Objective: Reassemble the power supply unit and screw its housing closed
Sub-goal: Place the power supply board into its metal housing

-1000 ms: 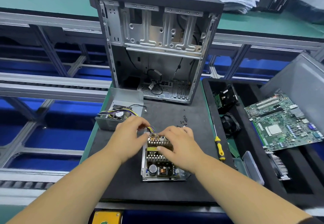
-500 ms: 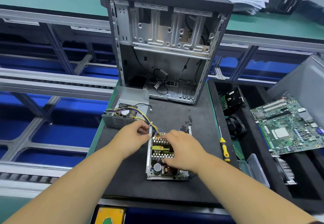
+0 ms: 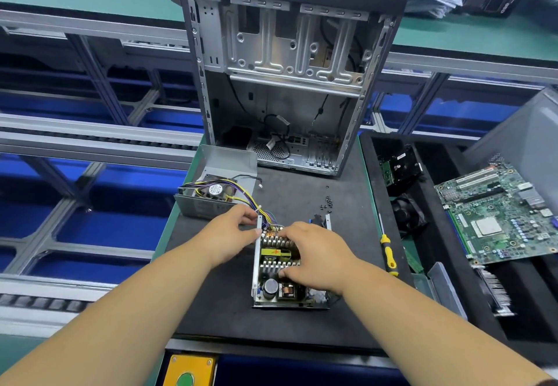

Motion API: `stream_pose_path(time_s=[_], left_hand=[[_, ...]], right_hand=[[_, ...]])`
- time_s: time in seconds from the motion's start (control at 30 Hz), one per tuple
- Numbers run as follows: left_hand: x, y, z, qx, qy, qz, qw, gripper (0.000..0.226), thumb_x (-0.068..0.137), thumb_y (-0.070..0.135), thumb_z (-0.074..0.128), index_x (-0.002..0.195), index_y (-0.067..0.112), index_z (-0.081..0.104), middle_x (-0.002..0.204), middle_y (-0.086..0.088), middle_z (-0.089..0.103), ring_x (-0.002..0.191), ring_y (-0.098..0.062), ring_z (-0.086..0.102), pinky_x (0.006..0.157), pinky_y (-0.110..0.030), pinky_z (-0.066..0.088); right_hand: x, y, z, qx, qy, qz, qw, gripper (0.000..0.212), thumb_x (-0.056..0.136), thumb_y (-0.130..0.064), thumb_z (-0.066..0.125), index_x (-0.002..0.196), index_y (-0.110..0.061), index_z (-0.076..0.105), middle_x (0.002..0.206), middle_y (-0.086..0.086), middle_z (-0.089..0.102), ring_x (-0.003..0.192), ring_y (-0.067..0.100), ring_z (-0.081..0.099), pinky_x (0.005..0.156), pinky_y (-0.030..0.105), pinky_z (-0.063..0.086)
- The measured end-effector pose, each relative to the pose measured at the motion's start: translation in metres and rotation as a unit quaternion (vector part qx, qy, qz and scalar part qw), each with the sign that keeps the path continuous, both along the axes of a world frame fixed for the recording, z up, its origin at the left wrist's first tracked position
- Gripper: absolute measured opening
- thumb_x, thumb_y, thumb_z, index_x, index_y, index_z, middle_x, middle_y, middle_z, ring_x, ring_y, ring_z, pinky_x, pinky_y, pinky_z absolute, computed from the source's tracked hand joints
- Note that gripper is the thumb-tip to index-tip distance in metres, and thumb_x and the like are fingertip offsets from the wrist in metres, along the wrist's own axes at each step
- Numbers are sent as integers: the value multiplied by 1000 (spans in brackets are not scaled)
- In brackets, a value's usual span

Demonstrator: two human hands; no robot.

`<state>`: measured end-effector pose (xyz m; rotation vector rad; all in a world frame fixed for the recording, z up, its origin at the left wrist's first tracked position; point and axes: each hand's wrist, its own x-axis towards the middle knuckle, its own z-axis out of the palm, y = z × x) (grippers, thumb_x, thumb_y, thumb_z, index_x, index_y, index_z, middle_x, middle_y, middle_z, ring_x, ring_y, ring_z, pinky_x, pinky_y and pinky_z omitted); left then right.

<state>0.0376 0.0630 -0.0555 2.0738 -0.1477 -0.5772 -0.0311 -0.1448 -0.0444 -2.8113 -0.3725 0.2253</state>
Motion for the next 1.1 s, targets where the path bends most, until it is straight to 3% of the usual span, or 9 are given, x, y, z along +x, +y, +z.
stream_pose_path(time_s=[0.43,0.8,0.93,1.1], left_hand=[[0,1,-1,-15,3,5,1000,20,83,29,72,98,33,59,114,2,62,101,-27,66,93,-50,53],[-2,-1,-1,-9,-2,13,1000,18,85,29,72,98,34,60,113,4,65,100,-22,67,94,-48,53],[-5,-1,3,34,-43,19,998,19,83,32,74,96,36,61,105,11,65,92,-10,66,83,-32,55],[-5,-2,20,59,-142,32,988,11,85,29,70,88,34,60,88,16,66,73,-5,61,70,-22,47]], right_hand=[[-3,6,2,-22,2,23,999,71,76,-54,70,139,-30,47,129,-9,56,118,18,54,91,33,47],[-5,5,1,-34,6,31,999,74,77,-54,70,143,-32,43,137,-10,53,123,19,52,95,34,45],[-2,2,4,-20,30,36,999,79,77,-61,70,145,-30,44,137,-7,54,126,18,48,100,33,42],[7,-14,21,77,-12,3,997,52,93,-52,56,138,-26,53,131,-7,58,126,14,46,105,32,38]])
